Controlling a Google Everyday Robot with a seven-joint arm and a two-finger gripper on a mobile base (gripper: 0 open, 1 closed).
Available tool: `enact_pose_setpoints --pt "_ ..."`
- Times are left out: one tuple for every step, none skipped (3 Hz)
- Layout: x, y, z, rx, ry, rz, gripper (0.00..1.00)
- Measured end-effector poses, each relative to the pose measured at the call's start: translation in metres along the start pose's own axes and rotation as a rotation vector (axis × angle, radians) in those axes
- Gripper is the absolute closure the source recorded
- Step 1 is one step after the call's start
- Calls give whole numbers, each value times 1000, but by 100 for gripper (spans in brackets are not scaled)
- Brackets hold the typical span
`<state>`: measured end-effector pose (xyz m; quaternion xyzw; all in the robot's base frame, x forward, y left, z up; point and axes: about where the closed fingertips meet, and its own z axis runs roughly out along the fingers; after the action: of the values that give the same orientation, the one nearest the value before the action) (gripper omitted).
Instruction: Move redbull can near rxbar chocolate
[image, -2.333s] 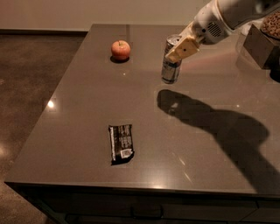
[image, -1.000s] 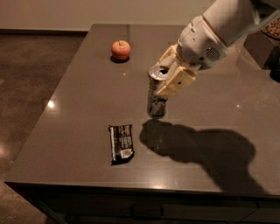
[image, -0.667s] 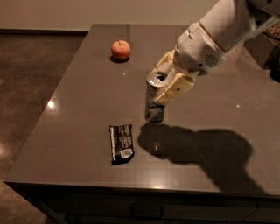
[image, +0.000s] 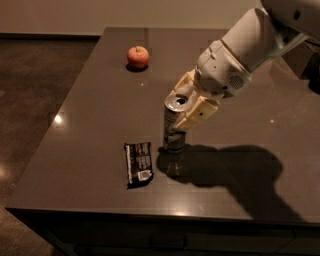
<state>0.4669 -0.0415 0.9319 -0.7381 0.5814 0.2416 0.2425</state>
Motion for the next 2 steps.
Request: enact_pose_setpoints --pt "4 2 7 -15 0 -2 62" --pt "9 3 13 -24 0 2 39"
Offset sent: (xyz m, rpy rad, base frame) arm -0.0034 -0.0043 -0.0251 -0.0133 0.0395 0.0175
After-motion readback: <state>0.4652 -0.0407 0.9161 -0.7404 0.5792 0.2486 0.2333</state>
